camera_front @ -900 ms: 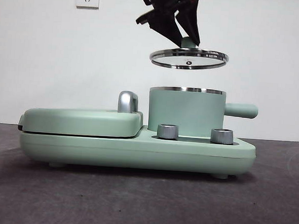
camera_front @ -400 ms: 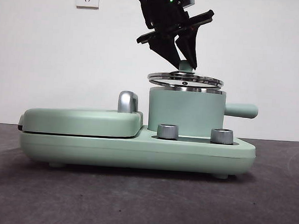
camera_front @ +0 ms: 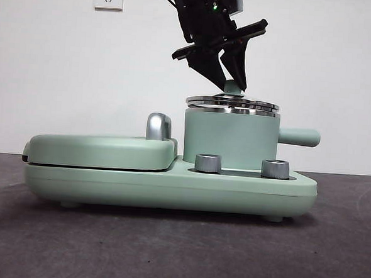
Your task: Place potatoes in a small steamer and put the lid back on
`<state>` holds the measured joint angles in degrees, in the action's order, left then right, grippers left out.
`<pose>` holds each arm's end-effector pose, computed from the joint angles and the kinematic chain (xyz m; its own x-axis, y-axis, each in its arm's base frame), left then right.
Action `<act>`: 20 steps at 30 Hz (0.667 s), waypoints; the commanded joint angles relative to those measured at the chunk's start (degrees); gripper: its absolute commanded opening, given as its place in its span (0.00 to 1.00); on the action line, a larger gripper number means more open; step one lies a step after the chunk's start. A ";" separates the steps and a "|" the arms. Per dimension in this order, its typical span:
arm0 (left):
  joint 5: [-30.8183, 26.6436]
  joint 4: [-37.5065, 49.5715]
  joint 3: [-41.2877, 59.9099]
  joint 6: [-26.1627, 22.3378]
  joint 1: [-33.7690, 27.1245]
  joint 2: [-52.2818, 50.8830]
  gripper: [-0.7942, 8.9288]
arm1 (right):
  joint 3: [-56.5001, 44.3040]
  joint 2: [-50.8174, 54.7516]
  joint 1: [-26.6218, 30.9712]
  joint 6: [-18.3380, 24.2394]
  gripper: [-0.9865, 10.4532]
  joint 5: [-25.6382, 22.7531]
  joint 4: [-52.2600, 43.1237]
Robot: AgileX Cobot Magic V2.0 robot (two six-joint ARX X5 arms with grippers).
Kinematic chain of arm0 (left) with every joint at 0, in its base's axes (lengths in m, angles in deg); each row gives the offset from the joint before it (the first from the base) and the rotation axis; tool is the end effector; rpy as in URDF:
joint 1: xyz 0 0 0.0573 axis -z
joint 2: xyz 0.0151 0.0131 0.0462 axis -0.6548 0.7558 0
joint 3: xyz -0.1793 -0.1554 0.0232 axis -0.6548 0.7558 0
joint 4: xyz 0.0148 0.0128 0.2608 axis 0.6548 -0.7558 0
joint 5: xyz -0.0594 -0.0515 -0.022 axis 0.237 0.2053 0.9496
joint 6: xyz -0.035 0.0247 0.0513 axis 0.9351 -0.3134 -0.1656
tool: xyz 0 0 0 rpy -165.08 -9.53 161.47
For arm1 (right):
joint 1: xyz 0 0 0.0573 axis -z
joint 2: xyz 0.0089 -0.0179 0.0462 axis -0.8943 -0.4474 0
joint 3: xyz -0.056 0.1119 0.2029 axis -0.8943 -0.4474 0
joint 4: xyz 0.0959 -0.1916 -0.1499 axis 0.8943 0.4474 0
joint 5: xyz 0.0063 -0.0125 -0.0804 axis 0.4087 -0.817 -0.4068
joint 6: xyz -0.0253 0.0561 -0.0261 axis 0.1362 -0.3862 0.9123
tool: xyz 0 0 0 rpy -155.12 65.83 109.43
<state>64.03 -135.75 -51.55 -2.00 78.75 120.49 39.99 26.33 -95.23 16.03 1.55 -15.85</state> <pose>0.3886 -0.3084 0.2923 0.5117 -0.5279 -0.6779 0.6814 0.7299 -0.0541 0.1171 0.0771 0.3044 0.6787 0.5127 -0.5258 -0.4421 0.8570 0.2649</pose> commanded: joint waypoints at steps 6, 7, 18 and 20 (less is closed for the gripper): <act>0.07 1.16 -1.79 0.48 0.85 1.31 0.13 | 0.35 -0.39 -0.35 -0.72 0.39 -0.09 -0.63; 0.07 1.07 -1.79 0.48 0.85 1.38 0.13 | 0.35 -0.39 -0.35 -0.72 0.39 -0.09 -0.63; 0.07 0.24 -1.79 0.46 1.25 2.97 0.13 | 0.35 -0.39 -0.35 -0.74 0.39 -0.28 -0.63; 0.07 -0.35 -1.79 0.46 1.27 2.99 0.13 | 0.35 -0.39 -0.35 -0.72 0.39 -0.28 -0.63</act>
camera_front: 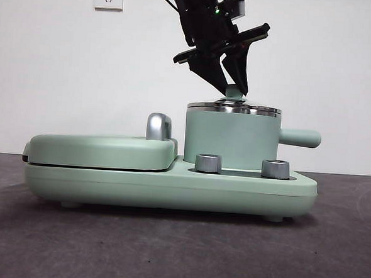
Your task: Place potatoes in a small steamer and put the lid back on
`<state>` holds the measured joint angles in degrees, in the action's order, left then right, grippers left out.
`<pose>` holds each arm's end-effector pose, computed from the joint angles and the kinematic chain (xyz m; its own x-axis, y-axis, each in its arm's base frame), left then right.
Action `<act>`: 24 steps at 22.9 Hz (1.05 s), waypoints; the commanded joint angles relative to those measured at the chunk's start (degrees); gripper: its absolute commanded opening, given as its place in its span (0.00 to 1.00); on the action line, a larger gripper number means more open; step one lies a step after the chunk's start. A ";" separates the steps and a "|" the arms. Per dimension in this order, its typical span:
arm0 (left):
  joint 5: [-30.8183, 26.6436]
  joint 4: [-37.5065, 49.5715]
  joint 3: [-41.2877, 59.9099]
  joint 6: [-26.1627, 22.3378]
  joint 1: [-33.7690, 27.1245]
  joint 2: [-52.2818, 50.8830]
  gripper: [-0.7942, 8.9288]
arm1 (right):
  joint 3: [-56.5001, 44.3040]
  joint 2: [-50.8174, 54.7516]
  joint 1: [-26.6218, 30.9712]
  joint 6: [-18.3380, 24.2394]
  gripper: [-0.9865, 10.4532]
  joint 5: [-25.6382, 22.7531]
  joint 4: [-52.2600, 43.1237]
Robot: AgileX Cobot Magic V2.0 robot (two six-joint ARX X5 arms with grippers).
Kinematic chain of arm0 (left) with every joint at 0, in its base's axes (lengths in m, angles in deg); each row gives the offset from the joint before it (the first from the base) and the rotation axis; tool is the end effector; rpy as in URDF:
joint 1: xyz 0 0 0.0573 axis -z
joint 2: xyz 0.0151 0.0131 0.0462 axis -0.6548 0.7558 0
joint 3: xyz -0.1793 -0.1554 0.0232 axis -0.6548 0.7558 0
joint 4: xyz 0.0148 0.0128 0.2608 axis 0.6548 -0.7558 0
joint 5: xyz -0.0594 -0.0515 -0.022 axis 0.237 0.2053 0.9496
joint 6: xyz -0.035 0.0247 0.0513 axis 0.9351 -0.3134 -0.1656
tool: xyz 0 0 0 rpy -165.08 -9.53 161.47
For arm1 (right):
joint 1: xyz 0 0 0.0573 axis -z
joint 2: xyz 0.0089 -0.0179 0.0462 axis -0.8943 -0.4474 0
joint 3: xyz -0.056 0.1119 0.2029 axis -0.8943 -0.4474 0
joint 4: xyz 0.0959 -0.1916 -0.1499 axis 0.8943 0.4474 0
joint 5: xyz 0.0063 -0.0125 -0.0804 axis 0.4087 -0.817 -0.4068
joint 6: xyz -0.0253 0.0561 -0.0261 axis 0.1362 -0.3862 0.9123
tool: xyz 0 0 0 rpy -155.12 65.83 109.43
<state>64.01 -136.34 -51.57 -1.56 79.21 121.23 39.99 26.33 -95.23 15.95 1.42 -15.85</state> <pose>0.3873 -0.3124 0.2854 0.4953 -0.5220 -0.6944 0.6820 0.7288 -0.0614 0.1172 0.0770 0.3043 0.6800 0.5108 -0.5259 -0.4398 0.8582 0.2649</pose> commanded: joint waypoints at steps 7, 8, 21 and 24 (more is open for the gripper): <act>0.11 0.09 -1.84 1.95 0.87 2.19 0.41 | 0.35 -0.39 -0.35 -0.63 0.39 -0.79 -0.66; 0.09 0.37 -1.95 1.99 0.81 1.92 0.53 | 0.35 -0.39 -0.35 -0.63 0.39 -1.16 -0.66; 0.20 -19.82 -0.63 1.73 -0.11 -17.75 0.63 | 0.35 -0.46 -0.35 -0.63 0.39 -1.36 -0.63; 0.52 -20.31 10.19 1.22 -0.17 -26.77 0.63 | 0.35 -0.46 -0.35 -0.66 0.39 -0.72 -0.59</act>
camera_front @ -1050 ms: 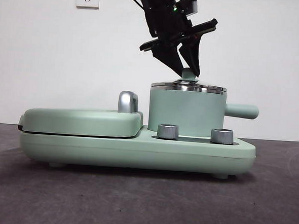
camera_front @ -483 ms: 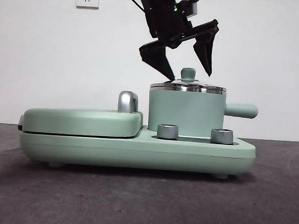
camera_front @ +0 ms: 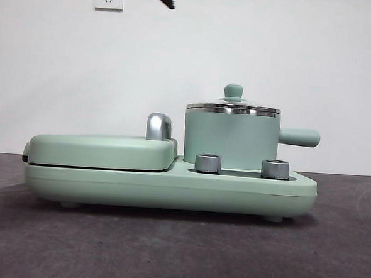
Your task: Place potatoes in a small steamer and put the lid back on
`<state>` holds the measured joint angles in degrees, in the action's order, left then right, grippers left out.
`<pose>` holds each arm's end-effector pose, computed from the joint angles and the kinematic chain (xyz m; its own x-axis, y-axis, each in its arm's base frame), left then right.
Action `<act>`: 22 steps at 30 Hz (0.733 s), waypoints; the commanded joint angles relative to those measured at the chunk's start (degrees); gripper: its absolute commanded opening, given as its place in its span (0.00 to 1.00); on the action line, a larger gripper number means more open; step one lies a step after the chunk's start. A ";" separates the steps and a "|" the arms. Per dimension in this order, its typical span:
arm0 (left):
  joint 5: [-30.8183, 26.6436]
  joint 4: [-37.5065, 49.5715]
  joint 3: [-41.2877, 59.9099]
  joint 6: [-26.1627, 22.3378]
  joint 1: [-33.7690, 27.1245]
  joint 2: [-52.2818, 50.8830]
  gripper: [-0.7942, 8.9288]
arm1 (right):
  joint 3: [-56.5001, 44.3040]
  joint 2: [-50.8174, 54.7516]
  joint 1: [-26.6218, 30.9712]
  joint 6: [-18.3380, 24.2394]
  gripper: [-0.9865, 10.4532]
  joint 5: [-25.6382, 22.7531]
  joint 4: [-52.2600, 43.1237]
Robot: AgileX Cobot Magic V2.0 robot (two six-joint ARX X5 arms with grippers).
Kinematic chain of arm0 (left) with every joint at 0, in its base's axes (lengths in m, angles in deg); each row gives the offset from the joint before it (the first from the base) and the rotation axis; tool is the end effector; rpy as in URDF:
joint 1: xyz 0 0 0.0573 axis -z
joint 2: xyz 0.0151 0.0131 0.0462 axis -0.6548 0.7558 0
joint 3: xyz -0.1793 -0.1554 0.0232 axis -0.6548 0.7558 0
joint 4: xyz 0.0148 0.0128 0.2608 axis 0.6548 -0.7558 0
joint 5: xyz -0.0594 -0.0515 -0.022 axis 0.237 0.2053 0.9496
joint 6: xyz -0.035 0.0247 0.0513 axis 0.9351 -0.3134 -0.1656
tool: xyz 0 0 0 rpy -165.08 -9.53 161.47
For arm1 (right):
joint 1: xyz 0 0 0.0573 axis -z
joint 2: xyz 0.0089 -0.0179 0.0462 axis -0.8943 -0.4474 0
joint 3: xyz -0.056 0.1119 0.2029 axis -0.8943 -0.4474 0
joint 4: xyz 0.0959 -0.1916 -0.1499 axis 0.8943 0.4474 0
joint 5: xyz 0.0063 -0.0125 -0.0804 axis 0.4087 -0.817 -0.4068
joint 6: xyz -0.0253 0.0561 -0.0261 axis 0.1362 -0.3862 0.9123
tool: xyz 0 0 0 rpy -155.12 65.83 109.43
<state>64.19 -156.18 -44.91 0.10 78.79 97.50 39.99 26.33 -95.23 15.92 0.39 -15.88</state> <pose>0.2907 -0.2328 0.3934 0.4699 -0.4996 -0.7277 0.6589 0.7471 -0.0874 0.1177 0.0763 0.3044 0.6906 0.4963 -0.5261 -0.4277 0.8668 0.2563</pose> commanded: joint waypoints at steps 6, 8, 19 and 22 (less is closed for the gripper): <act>0.59 2.32 26.34 -1.40 0.26 -20.81 0.63 | 0.35 -0.48 -0.35 -0.59 0.39 0.28 -0.59; 0.59 5.07 32.70 -0.92 0.28 -26.12 0.63 | 0.35 -0.48 -0.35 -0.57 0.39 0.28 -0.59; 0.59 25.11 65.88 12.35 0.66 -55.36 0.63 | 0.35 -0.50 -0.37 2.64 0.39 4.33 -0.79; 0.57 25.16 69.99 14.80 0.66 -59.91 0.62 | -0.09 -0.50 -0.37 4.13 0.39 7.15 -1.49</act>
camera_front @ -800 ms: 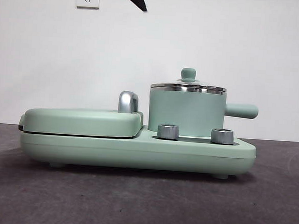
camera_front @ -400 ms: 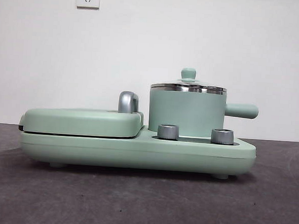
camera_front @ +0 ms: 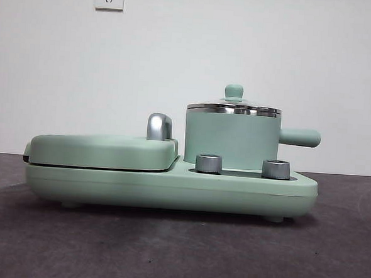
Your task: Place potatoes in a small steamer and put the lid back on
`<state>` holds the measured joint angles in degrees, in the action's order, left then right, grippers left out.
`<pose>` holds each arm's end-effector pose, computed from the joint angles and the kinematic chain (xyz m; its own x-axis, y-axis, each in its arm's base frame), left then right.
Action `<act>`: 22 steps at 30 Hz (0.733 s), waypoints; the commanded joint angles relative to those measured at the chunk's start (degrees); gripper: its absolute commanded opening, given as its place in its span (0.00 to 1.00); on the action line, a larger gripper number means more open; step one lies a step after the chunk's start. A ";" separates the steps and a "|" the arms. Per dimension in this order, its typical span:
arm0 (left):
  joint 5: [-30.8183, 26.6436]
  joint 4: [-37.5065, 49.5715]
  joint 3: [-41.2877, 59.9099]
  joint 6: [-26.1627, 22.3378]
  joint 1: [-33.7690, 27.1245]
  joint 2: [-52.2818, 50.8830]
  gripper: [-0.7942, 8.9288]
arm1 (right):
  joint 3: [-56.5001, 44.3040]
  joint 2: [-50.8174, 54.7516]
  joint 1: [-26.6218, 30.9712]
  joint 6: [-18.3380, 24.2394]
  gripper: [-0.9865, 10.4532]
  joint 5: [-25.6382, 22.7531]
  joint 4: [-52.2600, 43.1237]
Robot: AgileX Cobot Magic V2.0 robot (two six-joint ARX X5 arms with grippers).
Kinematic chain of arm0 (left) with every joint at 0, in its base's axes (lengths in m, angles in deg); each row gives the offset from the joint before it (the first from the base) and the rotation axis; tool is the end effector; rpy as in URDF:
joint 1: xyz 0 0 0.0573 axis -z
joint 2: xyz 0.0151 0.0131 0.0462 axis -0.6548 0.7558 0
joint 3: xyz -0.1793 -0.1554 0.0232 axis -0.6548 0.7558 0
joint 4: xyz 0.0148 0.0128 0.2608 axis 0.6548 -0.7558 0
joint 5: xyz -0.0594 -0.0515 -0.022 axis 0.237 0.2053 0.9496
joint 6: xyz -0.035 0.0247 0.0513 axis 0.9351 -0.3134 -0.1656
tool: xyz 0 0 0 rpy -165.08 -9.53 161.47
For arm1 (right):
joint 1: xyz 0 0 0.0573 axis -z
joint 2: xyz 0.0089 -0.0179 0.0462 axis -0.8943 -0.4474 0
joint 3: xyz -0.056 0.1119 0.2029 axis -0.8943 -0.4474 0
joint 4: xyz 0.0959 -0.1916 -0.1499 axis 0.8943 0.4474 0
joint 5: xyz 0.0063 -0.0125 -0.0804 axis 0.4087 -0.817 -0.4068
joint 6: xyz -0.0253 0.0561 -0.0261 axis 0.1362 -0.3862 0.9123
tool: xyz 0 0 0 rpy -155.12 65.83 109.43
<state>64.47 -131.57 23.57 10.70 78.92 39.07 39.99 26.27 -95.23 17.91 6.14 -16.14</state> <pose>0.1457 -0.1209 0.3111 0.5924 -0.6035 -0.5337 0.5880 0.7768 -0.2256 0.1151 0.0805 0.3050 0.6317 0.5772 -0.5175 -0.5130 0.8118 0.2790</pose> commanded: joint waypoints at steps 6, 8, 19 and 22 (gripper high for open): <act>0.28 -1.25 3.43 5.27 0.52 -4.35 0.13 | -2.47 -0.48 -0.35 4.39 0.28 4.04 -4.11; 0.22 -1.51 3.43 5.27 0.52 -4.33 0.10 | -2.97 -0.98 -0.37 4.76 0.09 4.52 -4.63; 0.24 -1.77 3.43 5.31 0.52 -4.31 0.10 | -3.04 -1.81 -0.35 4.94 0.10 4.44 -4.28; 0.24 -1.77 3.43 5.31 0.52 -4.31 0.10 | -3.04 -1.81 -0.35 4.94 0.10 4.46 -4.28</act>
<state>64.47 -133.89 27.24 15.59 78.92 34.50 36.55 24.67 -95.23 22.22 10.51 -19.85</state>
